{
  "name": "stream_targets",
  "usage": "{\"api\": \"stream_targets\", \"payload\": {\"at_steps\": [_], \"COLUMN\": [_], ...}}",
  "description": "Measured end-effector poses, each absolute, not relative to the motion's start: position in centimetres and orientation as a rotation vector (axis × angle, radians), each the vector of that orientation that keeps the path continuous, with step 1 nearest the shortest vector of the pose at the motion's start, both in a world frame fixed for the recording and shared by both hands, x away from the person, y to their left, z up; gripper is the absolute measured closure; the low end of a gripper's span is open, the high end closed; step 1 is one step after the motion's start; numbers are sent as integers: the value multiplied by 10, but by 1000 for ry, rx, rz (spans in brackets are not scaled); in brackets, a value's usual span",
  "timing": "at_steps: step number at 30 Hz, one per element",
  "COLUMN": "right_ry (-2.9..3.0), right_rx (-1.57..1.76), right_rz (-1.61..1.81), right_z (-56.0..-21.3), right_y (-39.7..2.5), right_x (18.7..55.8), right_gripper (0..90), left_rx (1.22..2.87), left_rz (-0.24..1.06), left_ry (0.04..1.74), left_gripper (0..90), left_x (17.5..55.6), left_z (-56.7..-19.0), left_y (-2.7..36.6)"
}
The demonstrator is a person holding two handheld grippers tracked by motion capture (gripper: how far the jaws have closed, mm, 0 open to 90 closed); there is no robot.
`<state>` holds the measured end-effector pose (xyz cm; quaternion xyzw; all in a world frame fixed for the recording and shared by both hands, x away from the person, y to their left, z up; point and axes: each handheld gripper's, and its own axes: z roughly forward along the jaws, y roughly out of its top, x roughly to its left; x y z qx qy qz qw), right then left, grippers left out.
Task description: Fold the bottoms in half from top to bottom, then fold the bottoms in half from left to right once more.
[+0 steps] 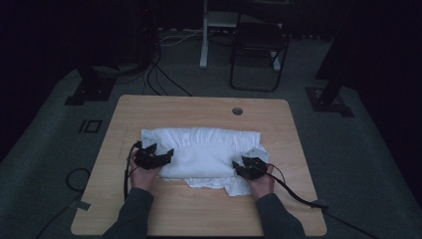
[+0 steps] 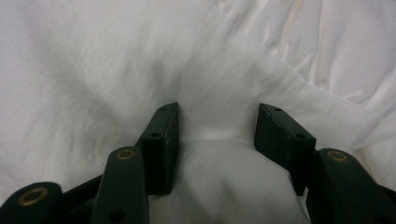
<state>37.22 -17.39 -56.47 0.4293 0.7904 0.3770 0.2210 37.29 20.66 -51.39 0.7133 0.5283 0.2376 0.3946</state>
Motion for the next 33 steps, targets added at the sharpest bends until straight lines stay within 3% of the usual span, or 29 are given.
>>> {"api": "stream_targets", "payload": {"at_steps": [7, 17, 22, 33], "right_ry": [2181, 2170, 2167, 2160], "right_rx": [1187, 1184, 1185, 1188], "right_rz": [1044, 1053, 1053, 1056], "right_z": [-565, -566, -566, -567], "right_y": [-174, -174, -174, -173], "right_x": [372, 371, 370, 370], "right_gripper": [489, 489, 489, 488], "left_rx": [1812, 1828, 1859, 1865], "left_rz": [529, 555, 634, 665], "left_ry": [1510, 1581, 1627, 1634], "left_gripper": [143, 25, 0, 0], "left_x": [388, 396, 396, 394], "left_z": [-543, -556, -559, -560], "left_y": [231, 232, 227, 223]}}
